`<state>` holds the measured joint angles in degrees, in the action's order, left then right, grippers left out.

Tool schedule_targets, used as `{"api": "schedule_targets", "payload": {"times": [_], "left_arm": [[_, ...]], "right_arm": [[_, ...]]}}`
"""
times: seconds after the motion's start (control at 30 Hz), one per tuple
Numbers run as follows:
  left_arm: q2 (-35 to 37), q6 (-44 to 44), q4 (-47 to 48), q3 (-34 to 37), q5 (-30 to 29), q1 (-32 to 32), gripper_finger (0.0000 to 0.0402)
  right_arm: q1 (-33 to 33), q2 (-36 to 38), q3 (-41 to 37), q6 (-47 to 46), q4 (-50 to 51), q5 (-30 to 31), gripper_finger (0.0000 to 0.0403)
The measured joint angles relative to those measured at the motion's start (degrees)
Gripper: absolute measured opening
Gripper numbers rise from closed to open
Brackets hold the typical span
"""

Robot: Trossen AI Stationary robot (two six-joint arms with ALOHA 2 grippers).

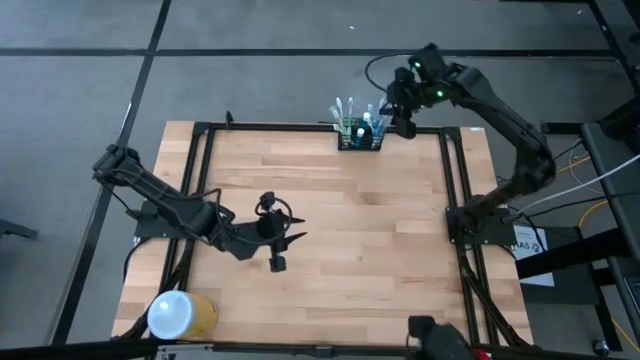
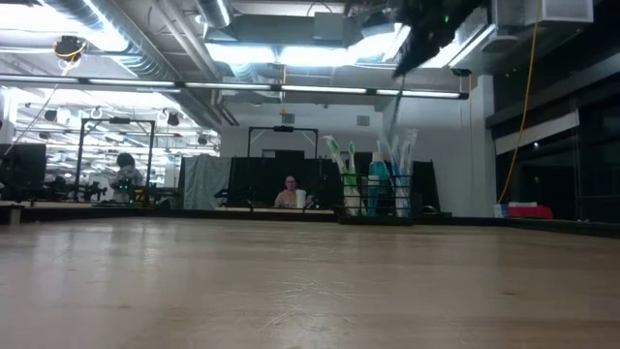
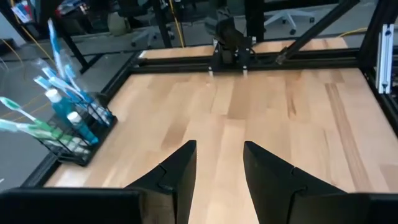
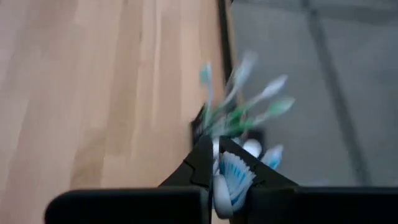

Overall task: Pick & Place toothbrushing station
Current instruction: Put the blue toothbrush into the black organizer

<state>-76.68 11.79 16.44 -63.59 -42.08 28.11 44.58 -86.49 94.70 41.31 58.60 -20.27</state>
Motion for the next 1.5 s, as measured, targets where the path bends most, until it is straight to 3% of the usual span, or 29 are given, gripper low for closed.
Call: {"api": "schedule_targets", "payload": {"times": [0.23, 1.1, 1.5], "left_arm": [[-1.95, 3.96, 0.00, 0.00, -0.53, 1.67, 0.0127], [-2.10, 7.51, -1.50, 0.00, -3.78, 4.18, 0.0127], [-2.30, 11.53, 2.35, 0.00, -8.28, 7.89, 0.0127]], "right_arm": [[1.96, -7.20, 1.00, 1.56, 3.45, 1.82, 0.0015], [6.01, -15.79, 0.72, -0.63, 2.30, -2.50, 0.0015], [7.56, -15.77, -6.23, 0.93, 0.54, -3.09, 0.0021]]}}
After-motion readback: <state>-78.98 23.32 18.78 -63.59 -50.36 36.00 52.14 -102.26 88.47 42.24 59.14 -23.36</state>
